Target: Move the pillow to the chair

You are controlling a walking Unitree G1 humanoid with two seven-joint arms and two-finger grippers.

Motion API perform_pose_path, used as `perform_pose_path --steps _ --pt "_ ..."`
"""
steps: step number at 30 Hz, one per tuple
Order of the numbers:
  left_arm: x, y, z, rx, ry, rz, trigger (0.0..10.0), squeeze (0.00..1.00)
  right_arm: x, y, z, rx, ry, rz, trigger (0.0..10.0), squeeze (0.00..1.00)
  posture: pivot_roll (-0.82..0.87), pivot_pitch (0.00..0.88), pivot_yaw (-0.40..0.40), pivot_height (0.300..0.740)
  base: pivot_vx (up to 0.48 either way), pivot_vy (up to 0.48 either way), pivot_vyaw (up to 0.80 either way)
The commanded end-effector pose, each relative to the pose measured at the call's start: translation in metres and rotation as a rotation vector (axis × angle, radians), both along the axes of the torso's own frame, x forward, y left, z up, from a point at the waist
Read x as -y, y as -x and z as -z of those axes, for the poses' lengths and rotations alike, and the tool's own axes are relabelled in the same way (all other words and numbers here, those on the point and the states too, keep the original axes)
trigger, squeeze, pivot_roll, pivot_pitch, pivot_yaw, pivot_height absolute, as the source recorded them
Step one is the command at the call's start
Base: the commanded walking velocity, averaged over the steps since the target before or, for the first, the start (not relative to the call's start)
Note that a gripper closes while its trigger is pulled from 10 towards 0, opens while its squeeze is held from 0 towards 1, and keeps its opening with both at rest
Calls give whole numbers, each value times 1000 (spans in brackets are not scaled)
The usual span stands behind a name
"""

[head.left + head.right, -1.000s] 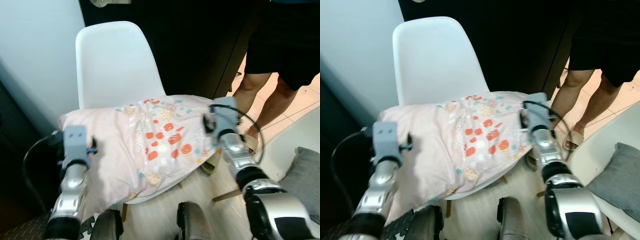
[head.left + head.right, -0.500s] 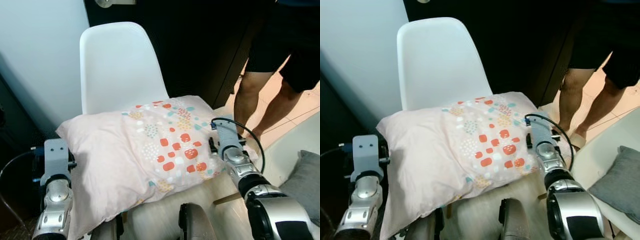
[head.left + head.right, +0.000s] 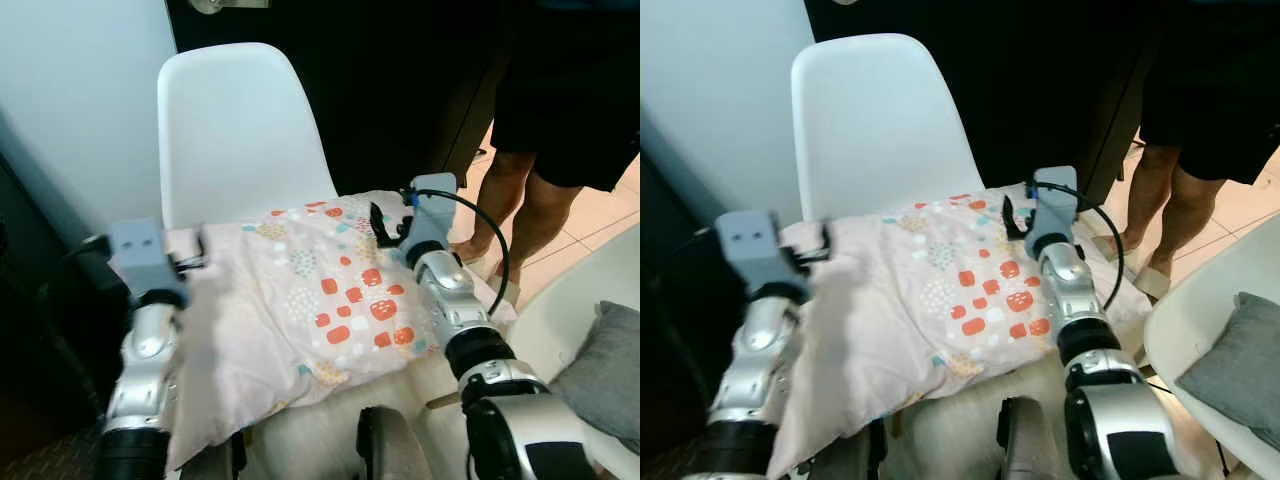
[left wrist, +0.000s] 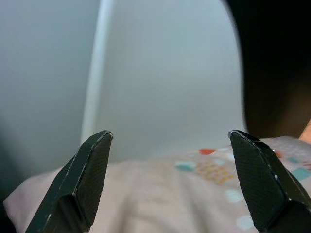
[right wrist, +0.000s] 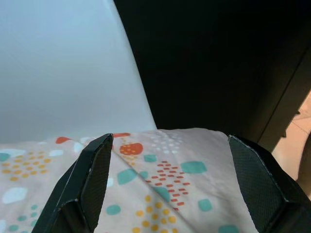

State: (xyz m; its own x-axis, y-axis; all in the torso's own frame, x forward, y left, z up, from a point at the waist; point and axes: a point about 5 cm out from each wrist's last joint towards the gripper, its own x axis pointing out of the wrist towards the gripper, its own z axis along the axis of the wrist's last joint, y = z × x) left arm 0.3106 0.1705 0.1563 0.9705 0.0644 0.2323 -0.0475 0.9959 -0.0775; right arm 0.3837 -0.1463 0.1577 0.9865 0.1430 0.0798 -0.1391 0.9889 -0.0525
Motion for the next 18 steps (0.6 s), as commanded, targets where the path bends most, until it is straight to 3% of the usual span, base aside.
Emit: perform_pose_path --steps 1,4,9,18 --pt "3 0 11 -84 -52 -23 10000 0 2 8 13 -45 -2 -25 10000 0 -33 65 -65 605 0 0 0" --pt "5 -2 21 -139 -124 -61 10000 0 2 14 22 -63 -48 -36 10000 0 -37 61 -62 615 0 0 0" --pt "6 -2 25 -153 -123 -69 10000 0 1 18 27 -64 -69 -46 10000 0 -39 51 -62 630 0 0 0" --pt "17 3 35 -208 -98 28 10000 0 -3 24 30 -75 -61 -65 10000 0 -33 31 -70 660 0 0 0"
